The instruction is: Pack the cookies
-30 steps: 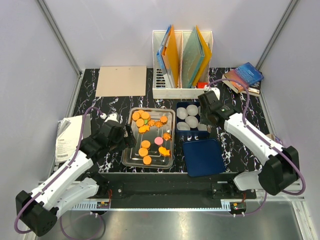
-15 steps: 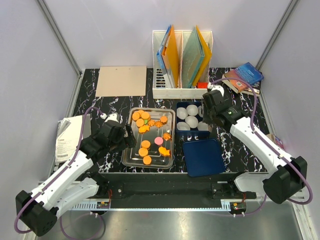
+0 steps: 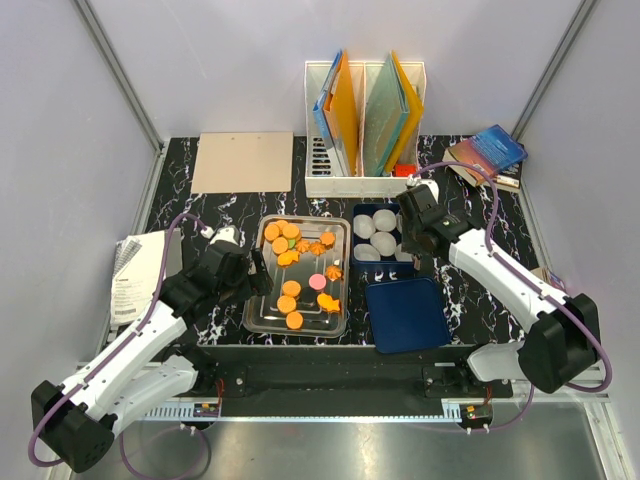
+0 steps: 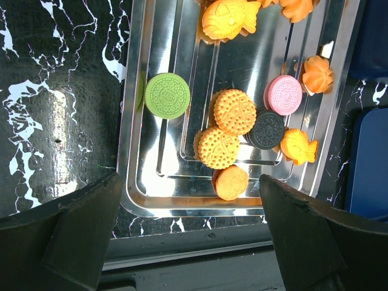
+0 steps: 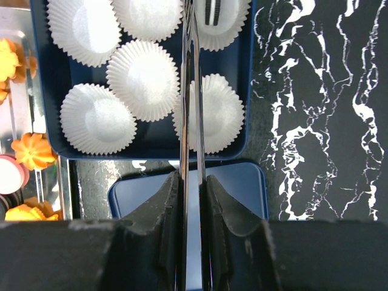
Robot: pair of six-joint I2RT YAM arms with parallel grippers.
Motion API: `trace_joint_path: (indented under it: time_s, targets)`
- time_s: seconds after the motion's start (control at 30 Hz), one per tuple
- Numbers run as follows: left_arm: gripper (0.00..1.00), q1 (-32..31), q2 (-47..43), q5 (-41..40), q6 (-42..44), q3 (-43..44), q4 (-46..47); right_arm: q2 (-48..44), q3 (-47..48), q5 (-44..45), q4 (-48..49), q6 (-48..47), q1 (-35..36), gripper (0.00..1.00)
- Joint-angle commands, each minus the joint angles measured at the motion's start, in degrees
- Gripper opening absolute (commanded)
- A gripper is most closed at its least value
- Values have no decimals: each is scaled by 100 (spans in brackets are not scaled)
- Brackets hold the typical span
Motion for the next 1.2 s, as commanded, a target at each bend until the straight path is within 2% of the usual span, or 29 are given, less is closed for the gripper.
trace_joint_path:
  time_s: [0.0,0.17,0.43,0.67,0.83,0.87,0.97,1.17]
  targets:
    - [99,-34,-29,-39,37,17,194,-110,-10,482,127,-10,-36,22]
    - [99,-43,-20,-30,45,35,194,-162,-19,667,30,-71,-106,22]
    - [99,-52,-47,-39,37,17,194,-232,-45,483,74,-1,-124,22]
    - [99,-60,-20,-65,37,17,194,-891,227,-710,258,148,-37,22]
    - [99,-69,-3,-74,37,26,194,-1147,473,-835,128,148,753,27]
    - [99,-60,6,-74,45,26,194,-1103,543,-853,101,140,1129,30]
    - [99,-69,33,-65,45,44,185,-910,474,-774,117,122,1658,36]
    - [99,-69,-3,-83,28,35,176,-295,202,-677,364,236,2538,38]
